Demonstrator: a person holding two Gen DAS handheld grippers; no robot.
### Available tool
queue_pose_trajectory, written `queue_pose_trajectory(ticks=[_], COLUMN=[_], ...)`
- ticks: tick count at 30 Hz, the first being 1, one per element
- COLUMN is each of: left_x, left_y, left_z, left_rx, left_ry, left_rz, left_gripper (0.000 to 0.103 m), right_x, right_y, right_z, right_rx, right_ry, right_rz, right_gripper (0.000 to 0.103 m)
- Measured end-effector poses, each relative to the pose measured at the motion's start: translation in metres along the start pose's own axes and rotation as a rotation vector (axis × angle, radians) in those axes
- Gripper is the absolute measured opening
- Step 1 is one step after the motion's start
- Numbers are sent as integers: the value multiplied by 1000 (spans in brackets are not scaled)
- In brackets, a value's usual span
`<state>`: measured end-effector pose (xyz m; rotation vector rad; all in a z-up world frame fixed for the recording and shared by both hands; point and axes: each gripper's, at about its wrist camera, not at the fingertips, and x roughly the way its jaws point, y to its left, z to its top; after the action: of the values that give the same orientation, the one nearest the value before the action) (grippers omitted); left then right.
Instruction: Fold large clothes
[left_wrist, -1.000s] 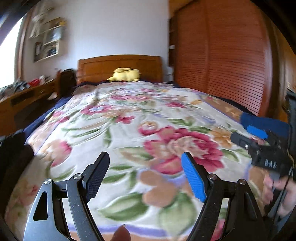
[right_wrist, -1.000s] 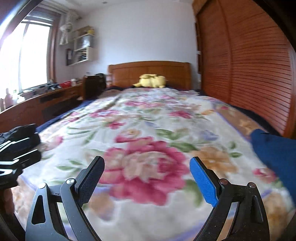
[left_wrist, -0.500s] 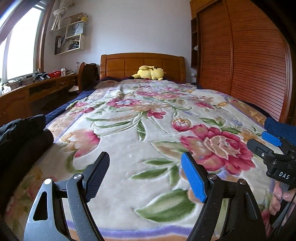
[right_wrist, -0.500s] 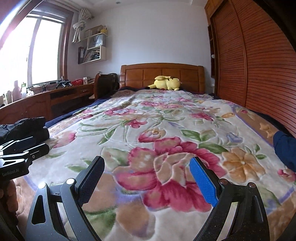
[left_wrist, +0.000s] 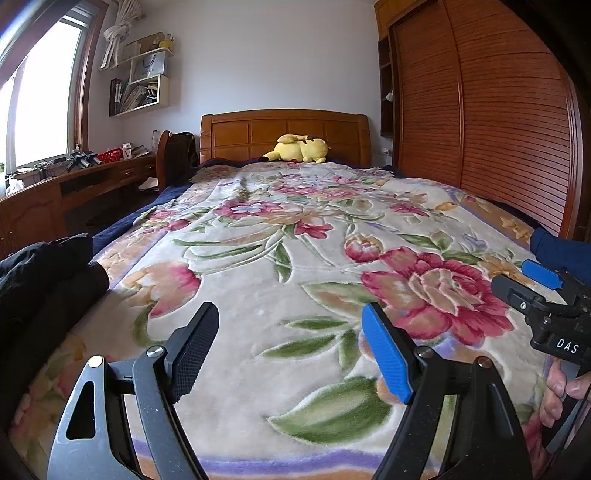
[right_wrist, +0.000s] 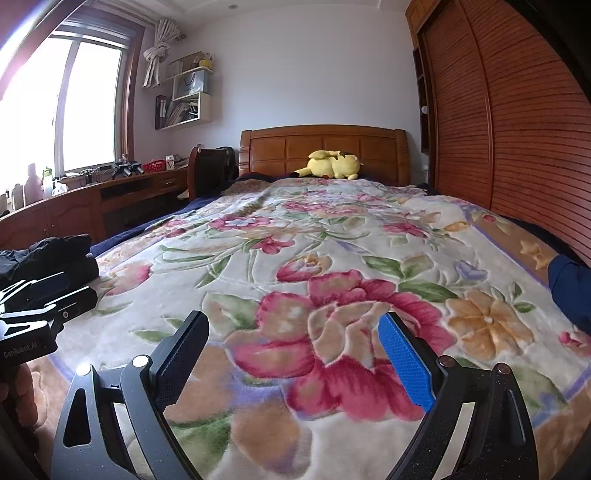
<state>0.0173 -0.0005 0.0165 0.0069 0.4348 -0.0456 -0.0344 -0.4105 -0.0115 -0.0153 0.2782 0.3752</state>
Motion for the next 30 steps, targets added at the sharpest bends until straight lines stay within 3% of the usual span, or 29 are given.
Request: queue_pose_trajectory(ticks=[30], left_x=[-5], left_y=[-2], left_z=[0], left_rx=[8], left_ry=[-24], left_rz=[14], left_gripper=[81], right_x=[9], right_y=[0], right_z=[0], right_rx=[12], right_ry=[1], right_rz=[-5], right_gripper=[94])
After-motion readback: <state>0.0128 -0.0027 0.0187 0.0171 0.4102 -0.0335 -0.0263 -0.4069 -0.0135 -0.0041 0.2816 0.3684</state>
